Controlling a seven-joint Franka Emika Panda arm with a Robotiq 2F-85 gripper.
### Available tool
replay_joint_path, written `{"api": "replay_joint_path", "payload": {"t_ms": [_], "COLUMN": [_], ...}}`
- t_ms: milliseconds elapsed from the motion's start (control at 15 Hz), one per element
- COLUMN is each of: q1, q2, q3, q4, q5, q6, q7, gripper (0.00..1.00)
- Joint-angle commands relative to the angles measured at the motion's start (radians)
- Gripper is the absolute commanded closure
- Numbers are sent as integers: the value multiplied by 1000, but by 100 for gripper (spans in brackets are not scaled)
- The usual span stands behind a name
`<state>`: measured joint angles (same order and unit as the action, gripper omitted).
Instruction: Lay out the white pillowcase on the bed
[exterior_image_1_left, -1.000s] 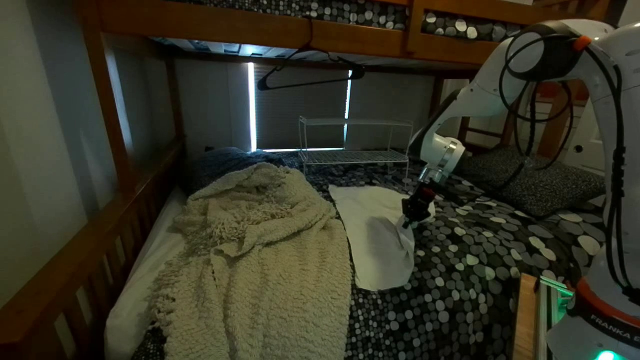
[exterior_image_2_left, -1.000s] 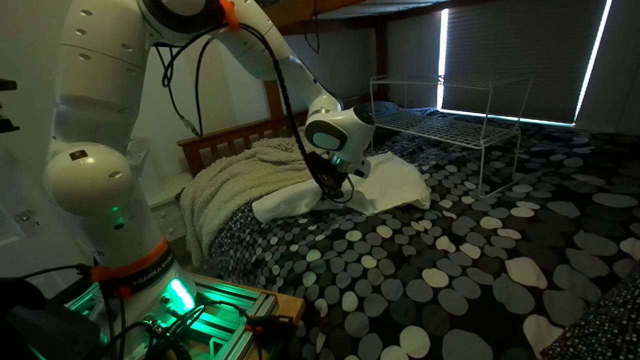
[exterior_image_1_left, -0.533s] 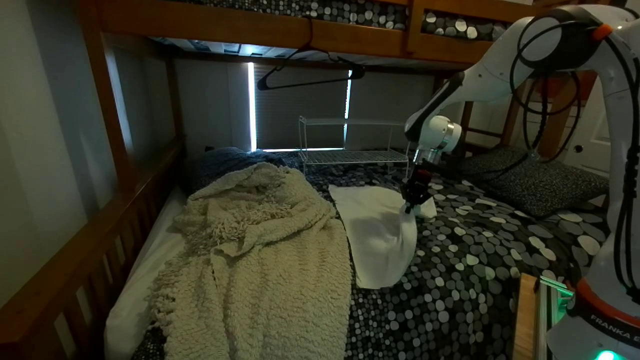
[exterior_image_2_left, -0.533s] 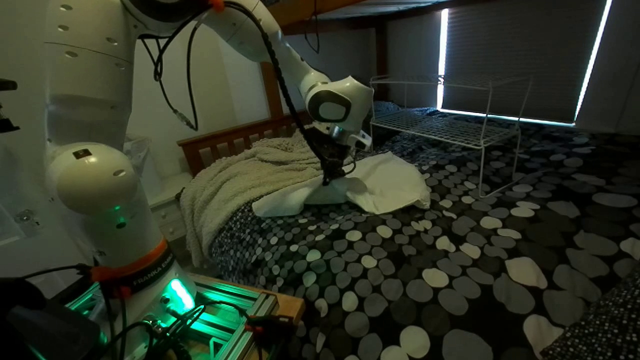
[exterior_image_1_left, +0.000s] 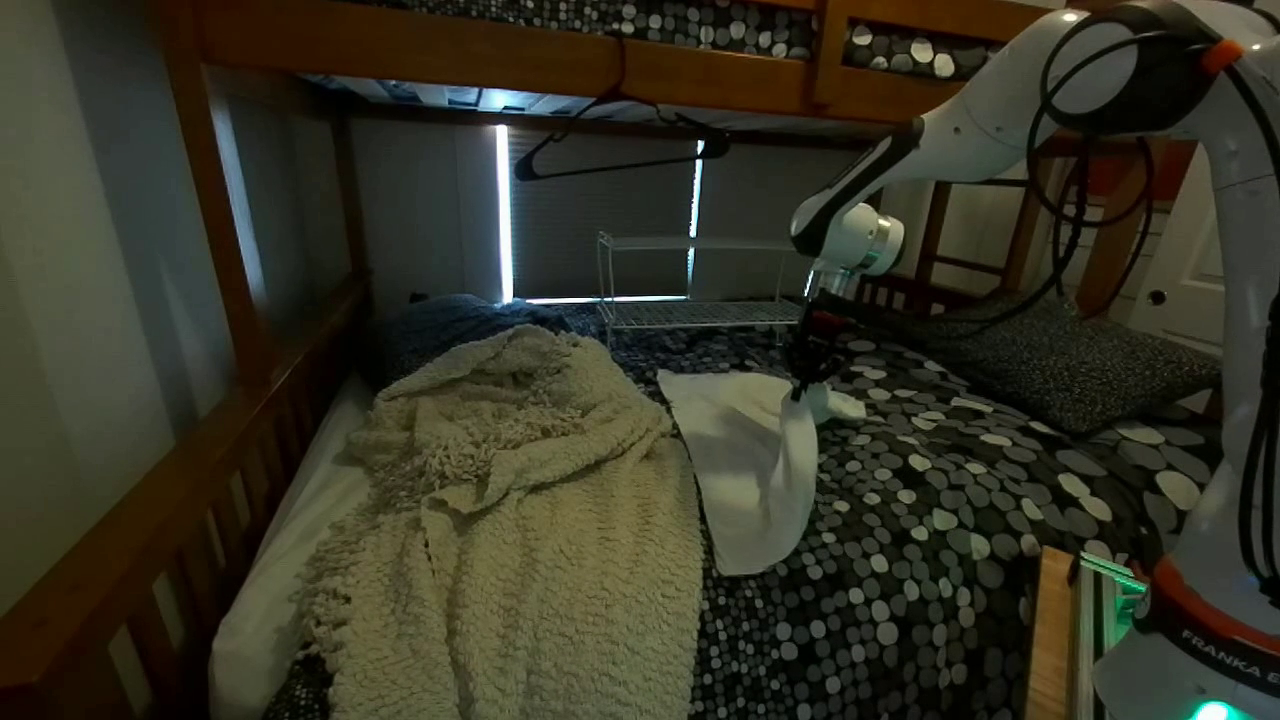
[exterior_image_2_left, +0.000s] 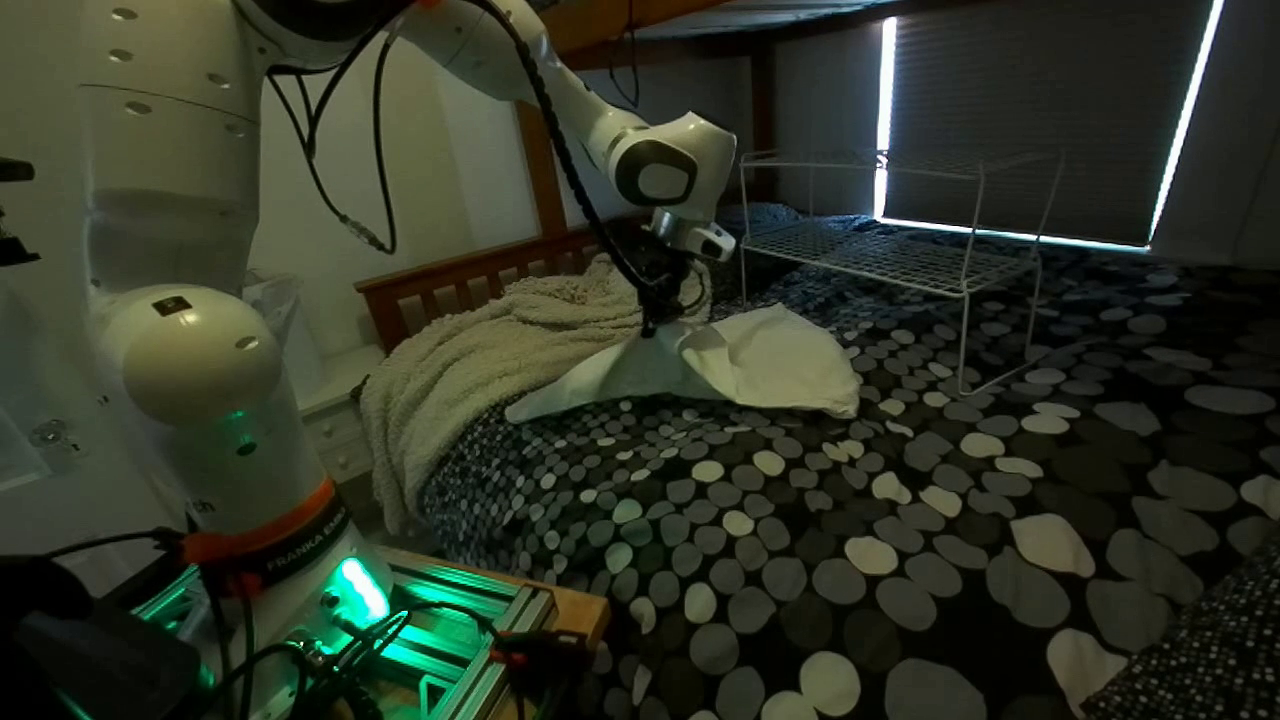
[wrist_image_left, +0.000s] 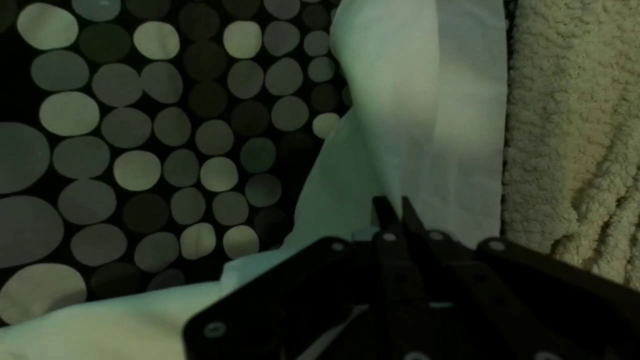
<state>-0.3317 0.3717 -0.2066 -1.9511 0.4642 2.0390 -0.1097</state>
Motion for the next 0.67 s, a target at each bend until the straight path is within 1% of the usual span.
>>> {"api": "replay_joint_path", "payload": {"t_ms": [0, 67, 133, 333, 467, 600], "q1": [-8, -8, -8, 31, 66, 88], "q2": [1, 1, 1, 47, 91, 144], "q3": [7, 7, 7, -3, -5, 8], "q4": [3, 3, 3, 82, 156, 248], "q5": [-4, -5, -5, -105, -197, -243], "q6": [-3, -3, -3, -45, -137, -257], "q7": [2, 3, 3, 104, 218, 285], "gripper": [97, 97, 99, 99, 99, 99]}}
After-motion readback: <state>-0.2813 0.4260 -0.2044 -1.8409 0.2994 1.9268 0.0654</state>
